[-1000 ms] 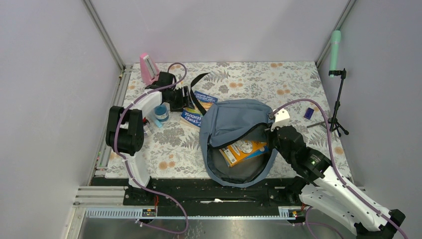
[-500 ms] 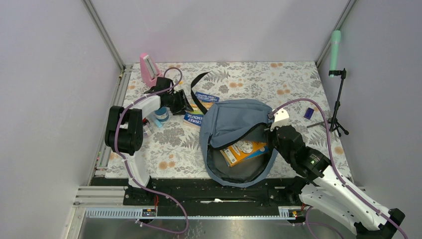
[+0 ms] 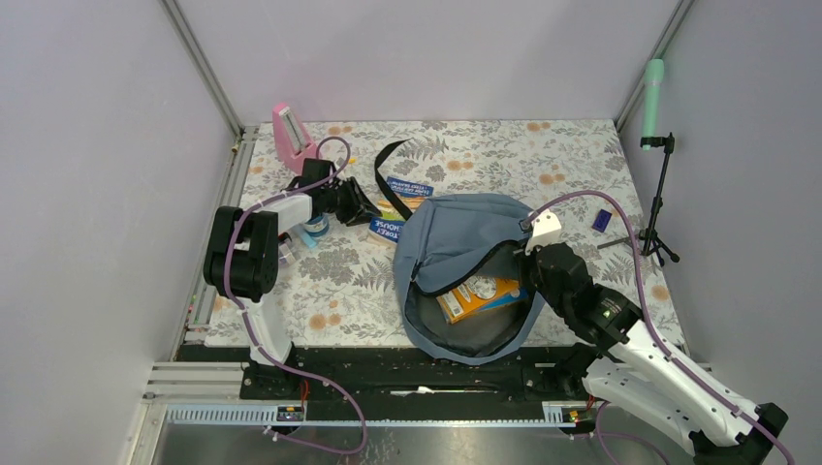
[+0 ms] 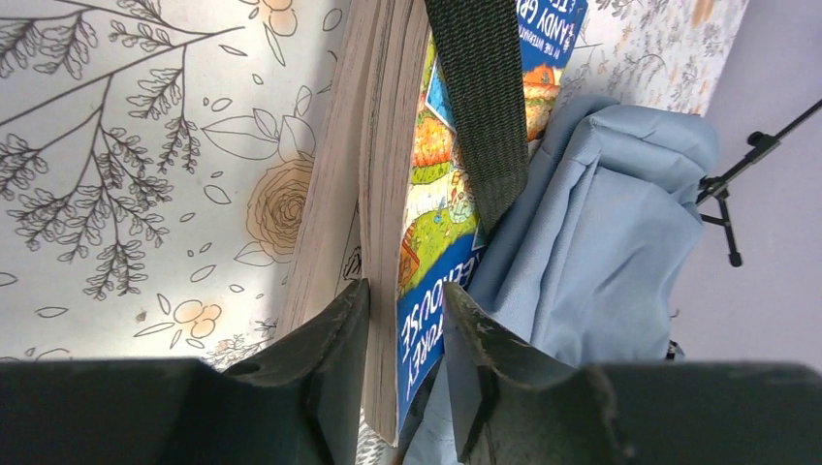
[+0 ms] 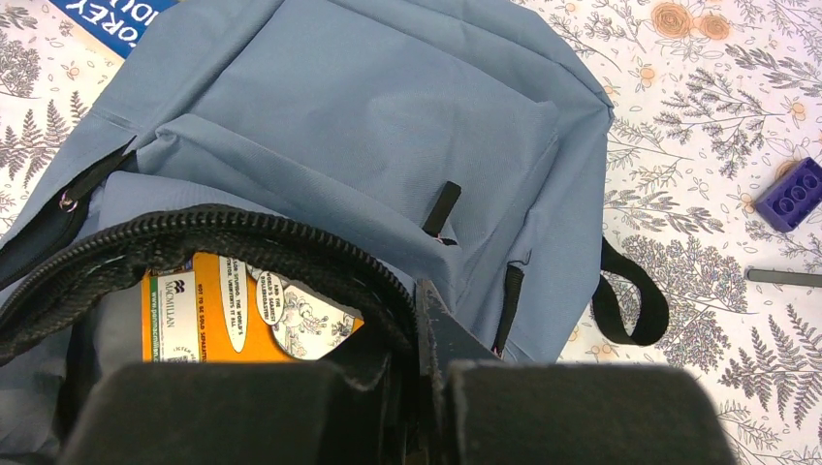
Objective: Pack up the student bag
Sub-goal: Pick up the book from the center of the board.
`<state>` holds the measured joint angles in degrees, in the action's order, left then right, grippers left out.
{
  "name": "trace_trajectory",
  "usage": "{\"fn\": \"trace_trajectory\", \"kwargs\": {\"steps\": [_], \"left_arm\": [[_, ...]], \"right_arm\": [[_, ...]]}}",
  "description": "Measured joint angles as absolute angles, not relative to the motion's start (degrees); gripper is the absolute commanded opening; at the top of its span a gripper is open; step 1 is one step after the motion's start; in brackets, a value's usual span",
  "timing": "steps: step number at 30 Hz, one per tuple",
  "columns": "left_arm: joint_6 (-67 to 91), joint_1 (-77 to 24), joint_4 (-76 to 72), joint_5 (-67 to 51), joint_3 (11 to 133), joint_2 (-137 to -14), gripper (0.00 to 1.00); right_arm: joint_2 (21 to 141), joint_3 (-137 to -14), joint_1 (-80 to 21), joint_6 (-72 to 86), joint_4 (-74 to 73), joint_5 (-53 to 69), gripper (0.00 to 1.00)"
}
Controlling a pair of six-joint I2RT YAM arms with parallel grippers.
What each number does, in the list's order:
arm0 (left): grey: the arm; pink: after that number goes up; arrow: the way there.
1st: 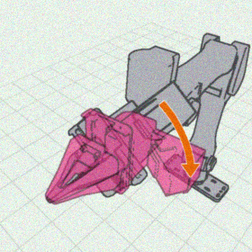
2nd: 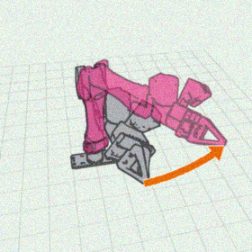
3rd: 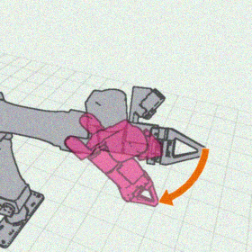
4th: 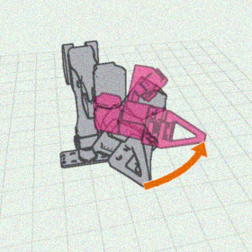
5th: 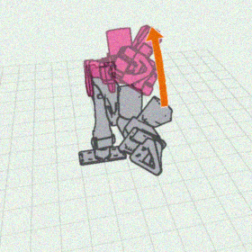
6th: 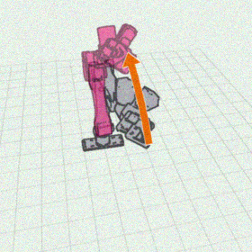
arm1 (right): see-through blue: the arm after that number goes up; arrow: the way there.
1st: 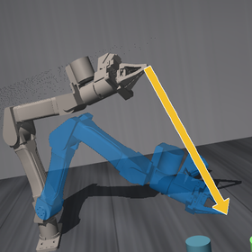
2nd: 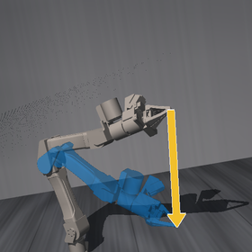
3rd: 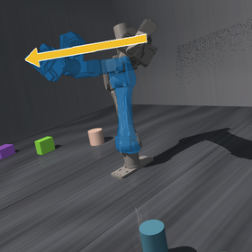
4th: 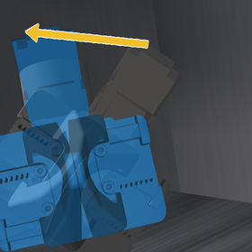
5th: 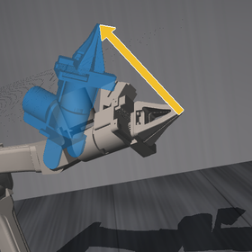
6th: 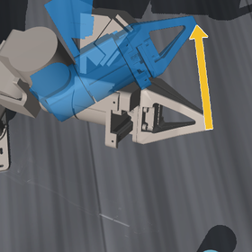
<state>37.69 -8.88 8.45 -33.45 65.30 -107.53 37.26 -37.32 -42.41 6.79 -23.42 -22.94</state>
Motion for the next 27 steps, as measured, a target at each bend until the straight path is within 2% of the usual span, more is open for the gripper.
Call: {"fn": "trace_trajectory", "kwargs": {"steps": [7,12,13,18,27], "left_arm": [[41.32,-8.84,3.20,-34.79,62.70,-107.53,0.24],[43.29,-9.06,1.26,-35.88,62.19,-107.53,0.01],[43.55,-9.19,0.82,-36.05,62.19,-107.53,0.00],[43.22,-9.67,0.75,-34.79,61.45,-105.51,0.00],[39.11,-9.56,2.70,-29.32,55.53,-87.74,0.00]], "right_arm": [[37.52,-37.32,-42.41,6.74,-23.49,-22.94,0.00],[37.74,-37.32,-42.41,6.74,-23.49,-22.96,0.00],[37.71,-37.32,-42.41,6.74,-23.49,-22.96,0.00],[37.69,-37.34,-42.41,6.72,-23.53,-22.98,0.00],[37.69,-38.44,-42.41,6.70,-24.38,-23.00,0.00]]}}
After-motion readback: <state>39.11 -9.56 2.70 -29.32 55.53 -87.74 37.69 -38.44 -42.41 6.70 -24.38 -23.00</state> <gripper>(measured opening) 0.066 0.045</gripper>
